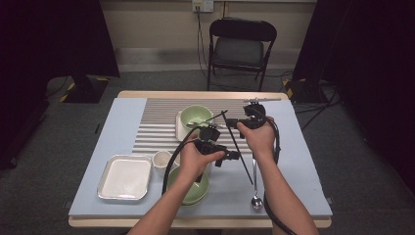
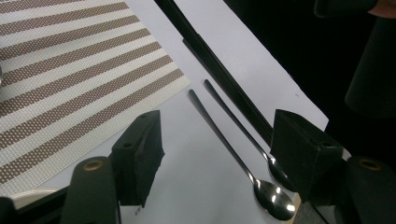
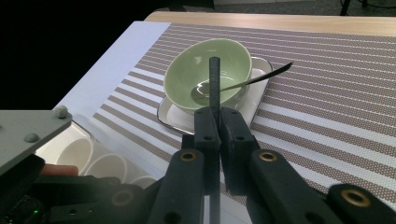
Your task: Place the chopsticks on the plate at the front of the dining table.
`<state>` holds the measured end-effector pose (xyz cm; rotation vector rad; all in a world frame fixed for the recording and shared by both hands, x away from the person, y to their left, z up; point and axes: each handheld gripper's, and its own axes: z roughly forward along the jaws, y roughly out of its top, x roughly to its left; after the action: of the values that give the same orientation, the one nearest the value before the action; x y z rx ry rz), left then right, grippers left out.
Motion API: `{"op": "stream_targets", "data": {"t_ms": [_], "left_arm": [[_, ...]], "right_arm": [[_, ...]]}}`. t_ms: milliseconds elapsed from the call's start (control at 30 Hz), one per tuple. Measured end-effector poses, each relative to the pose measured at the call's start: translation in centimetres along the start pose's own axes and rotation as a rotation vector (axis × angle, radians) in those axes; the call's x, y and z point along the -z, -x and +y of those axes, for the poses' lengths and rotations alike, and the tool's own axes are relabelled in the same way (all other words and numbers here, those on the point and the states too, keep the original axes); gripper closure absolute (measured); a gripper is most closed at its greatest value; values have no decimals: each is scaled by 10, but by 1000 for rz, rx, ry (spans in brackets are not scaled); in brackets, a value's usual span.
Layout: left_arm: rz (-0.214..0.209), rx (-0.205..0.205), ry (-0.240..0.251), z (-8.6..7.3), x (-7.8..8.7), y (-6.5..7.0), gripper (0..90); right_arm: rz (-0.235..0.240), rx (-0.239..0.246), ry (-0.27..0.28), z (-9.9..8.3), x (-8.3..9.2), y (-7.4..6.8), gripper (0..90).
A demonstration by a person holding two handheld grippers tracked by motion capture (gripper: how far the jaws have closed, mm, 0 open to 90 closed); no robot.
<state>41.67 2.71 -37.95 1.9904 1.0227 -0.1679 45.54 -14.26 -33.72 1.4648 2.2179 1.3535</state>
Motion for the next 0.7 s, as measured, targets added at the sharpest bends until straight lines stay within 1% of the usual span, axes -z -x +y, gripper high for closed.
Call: {"op": "stream_targets", "data": {"t_ms": [167,200,233,267,333,367,467,500,567,633,700], "left_arm": [[-1,16,19,1,-1,1,352],[-3,30,21,1,-1,1,358],[-9,41,23,1,-1,1,371],[-6,46,26,1,-1,1,392],[15,47,25,2,-1,1,448],[10,54,31,2,0,1,465],[1,71,47,4,0,2,470],[4,71,53,4,0,2,472],[5,86,59,4,1,2,516],[3,100,59,5,1,2,536],[15,102,61,5,2,1,555]], "right_arm": [[1,2,2,1,0,-1,867],[2,5,2,1,0,-1,867],[2,4,4,1,0,-2,867],[2,3,4,1,0,-2,867],[2,3,6,1,1,-2,867],[3,2,5,2,1,-3,867],[3,2,5,2,1,-4,867],[7,6,5,2,0,-4,867],[6,4,4,3,0,-6,867],[9,8,6,3,-1,-6,867],[13,4,4,4,0,-8,867]]}}
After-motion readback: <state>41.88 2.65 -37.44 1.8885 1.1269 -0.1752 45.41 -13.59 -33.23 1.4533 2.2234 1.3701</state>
